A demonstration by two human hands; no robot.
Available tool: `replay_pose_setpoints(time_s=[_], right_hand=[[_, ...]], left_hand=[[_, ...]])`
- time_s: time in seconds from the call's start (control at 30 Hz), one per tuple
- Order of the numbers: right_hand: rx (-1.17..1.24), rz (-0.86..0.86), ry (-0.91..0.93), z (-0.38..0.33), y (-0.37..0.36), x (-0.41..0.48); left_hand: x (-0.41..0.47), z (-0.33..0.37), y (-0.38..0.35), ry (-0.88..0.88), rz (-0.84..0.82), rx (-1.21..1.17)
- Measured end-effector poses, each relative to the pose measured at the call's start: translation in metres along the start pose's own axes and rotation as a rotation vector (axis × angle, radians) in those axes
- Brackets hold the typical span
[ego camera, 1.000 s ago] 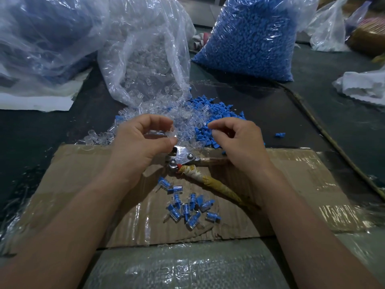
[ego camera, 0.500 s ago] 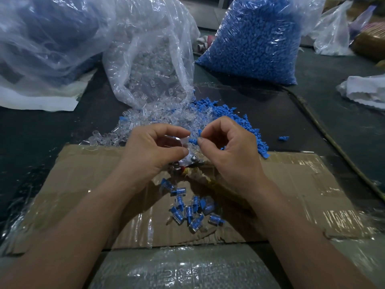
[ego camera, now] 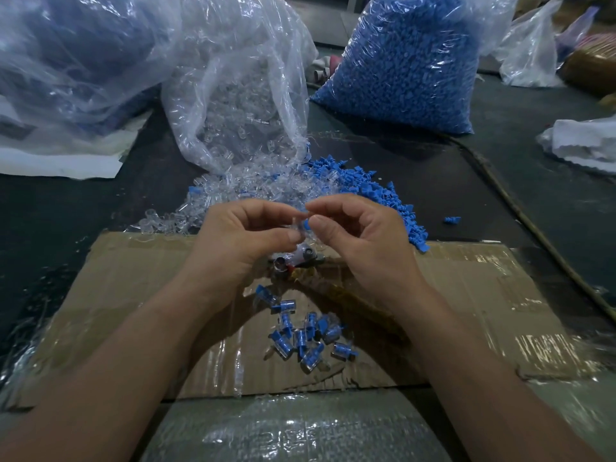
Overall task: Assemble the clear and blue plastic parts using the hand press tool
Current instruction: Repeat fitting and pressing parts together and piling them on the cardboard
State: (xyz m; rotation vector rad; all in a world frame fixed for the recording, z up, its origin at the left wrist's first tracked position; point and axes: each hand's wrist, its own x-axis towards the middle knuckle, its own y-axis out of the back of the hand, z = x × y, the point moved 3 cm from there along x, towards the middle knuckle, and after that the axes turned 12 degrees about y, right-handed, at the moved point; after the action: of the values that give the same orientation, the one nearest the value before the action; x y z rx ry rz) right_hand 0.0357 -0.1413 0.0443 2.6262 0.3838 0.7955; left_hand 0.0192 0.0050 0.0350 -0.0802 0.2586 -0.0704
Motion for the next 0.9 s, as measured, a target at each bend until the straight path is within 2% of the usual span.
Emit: replay_pose_setpoints(time_s=[0.1, 0.4, 0.53, 0.7, 0.9], right_hand=[[0.077, -0.014, 0.013, 0.0005, -0.0017, -0.0011], [0.09, 0.036, 0.027, 0.0009, -0.0012, -0.0022], [0.117, 0.051, 0.039, -0.0007, -0.0015, -0.003], [0.113, 0.017, 0.043, 0.0016, -0.0024, -0.0031], [0.068, 0.027, 0.067, 0.0041, -0.0011, -0.0034]], left_hand=[[0.0016, -0.0028, 0.0006, 0.021, -0.019, -0.067], [0.0038, -0.0031, 0.0011, 0.032, -0.097, -0.154], [0.0041, -0.0059, 0.0018, 0.026, -0.049, -0.092], [0.0043, -0.0058, 0.0001, 0.027, -0.038, -0.222], [0.0052, -0.0043, -0.0006, 0.044, -0.076, -0.245]])
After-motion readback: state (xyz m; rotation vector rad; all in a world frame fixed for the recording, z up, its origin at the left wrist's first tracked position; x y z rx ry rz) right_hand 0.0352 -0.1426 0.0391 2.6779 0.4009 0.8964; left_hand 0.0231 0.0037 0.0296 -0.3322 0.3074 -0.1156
